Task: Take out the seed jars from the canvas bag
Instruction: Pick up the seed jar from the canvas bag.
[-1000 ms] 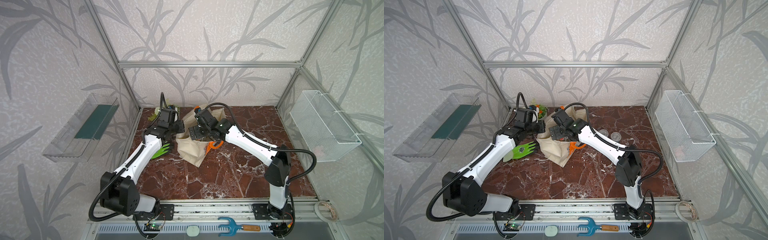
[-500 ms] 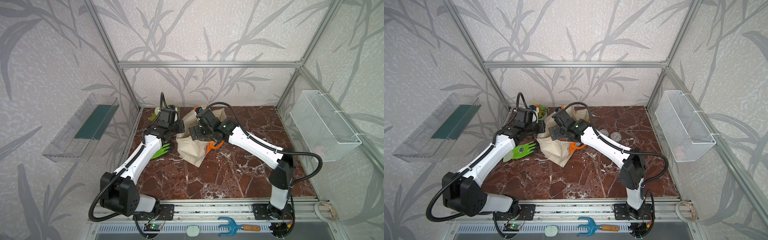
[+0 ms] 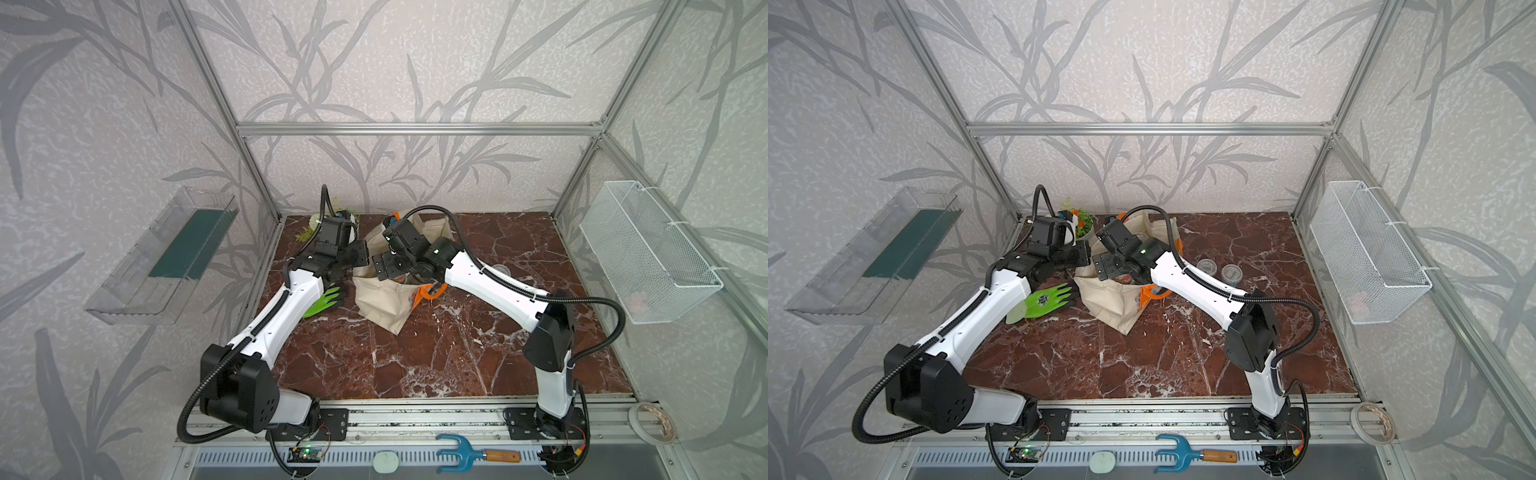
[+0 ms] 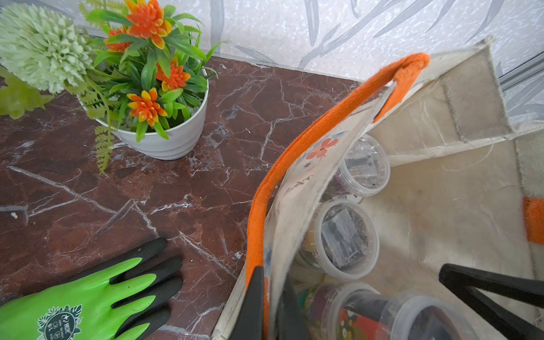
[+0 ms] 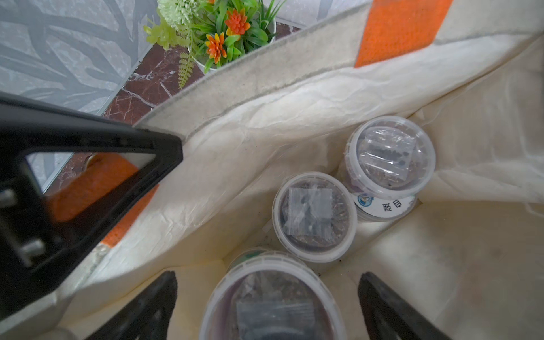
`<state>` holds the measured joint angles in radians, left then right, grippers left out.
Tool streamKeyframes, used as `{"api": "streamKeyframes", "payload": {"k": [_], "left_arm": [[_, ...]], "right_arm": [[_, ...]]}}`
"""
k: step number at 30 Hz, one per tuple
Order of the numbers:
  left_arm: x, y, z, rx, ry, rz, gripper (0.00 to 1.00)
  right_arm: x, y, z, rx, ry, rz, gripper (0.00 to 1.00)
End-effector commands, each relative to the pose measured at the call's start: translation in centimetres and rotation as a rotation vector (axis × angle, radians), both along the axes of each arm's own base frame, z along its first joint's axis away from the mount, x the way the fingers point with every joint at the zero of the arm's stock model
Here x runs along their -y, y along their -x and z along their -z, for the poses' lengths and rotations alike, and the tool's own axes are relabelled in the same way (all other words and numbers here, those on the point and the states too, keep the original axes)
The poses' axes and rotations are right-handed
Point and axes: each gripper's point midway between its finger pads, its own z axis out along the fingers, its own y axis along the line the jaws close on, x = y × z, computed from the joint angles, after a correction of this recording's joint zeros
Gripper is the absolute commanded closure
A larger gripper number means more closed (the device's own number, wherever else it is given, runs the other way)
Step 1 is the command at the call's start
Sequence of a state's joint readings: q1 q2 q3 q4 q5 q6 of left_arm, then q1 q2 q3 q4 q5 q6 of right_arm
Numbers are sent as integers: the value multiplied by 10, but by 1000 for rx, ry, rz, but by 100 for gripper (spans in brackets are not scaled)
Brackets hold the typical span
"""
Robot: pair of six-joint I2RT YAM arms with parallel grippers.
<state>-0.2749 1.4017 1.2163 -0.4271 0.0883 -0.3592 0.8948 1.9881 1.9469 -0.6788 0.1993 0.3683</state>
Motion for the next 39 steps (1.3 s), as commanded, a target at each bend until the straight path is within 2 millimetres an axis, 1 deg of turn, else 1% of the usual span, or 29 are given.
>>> {"api": "streamKeyframes", "payload": {"k": [1,11,12,16,18,20,22,26,28,32,35,38,39], "left_arm": [[-3,6,-14,34,2,-9,100],[-3,6,-14,33,2,-9,100],[-4,6,-14,33,2,-10,100],[-4,6,-14,33,0,-12,100],[-4,6,-14,33,1,-11,100],[-4,7,-14,30,-1,-12,100],[-4,7,-14,32,-1,-12,100],[-4,7,-14,33,-1,-11,100],[-4,7,-13,30,-1,-12,100],[-5,6,-13,32,-4,-13,100],[-5,6,-13,31,-4,-13,100],[-5,6,-14,33,-3,-13,100],[-5,6,-13,32,-3,-13,100]], "right_arm": [[2,3,7,-17,37,-6,5],[6,6,23,-50,53,12,6],[6,6,24,-50,53,12,9],[6,6,26,-54,52,12,26],[6,6,26,-54,51,17,32],[7,6,23,-41,40,23,36],[9,5,16,-23,33,26,38],[15,-1,-8,5,-13,33,39],[21,-5,-22,20,-41,40,38],[39,-11,-51,62,-88,67,38],[57,-11,-74,101,-109,88,38],[84,-11,-91,125,-134,127,38],[98,-9,-100,136,-149,146,38]]}}
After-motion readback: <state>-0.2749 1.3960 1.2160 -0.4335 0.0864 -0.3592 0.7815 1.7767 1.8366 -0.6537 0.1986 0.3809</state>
